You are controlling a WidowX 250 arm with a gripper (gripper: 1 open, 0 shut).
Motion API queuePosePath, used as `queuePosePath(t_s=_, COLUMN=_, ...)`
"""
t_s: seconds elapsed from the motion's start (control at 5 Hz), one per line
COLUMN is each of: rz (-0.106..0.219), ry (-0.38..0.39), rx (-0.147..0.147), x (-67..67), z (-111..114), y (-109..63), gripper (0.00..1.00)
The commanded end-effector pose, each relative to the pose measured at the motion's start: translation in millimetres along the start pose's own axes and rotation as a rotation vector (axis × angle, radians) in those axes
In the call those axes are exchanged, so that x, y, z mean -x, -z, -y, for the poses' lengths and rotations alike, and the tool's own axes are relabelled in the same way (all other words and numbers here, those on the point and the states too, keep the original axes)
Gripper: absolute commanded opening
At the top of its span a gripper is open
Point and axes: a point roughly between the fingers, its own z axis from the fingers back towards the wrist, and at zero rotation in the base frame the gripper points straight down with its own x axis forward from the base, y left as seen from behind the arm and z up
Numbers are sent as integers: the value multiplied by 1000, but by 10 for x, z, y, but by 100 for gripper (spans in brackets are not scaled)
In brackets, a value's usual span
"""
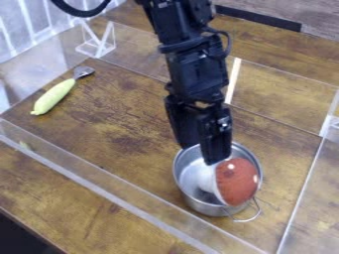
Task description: Put the mushroom in the silver pot
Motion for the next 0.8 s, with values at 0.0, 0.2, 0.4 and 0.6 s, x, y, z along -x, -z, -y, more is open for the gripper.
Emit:
queuePosePath(t_s=0.0, rz=57, ry=21, rx=-41, x=48, z=23, y=-283, gripper=100)
queuePosePath(t_s=0.2, rz=63, ry=26, rx=-52, x=-22, z=153, y=-410, gripper=100)
queuePosePath(t_s=0.4, rz=65, ry=46, rx=-66, x=-106, z=308, y=-502, gripper=100)
queuePosePath(t_s=0.6, rz=52, ry=96, rx=-69, x=-165, z=429, y=-404, gripper=100)
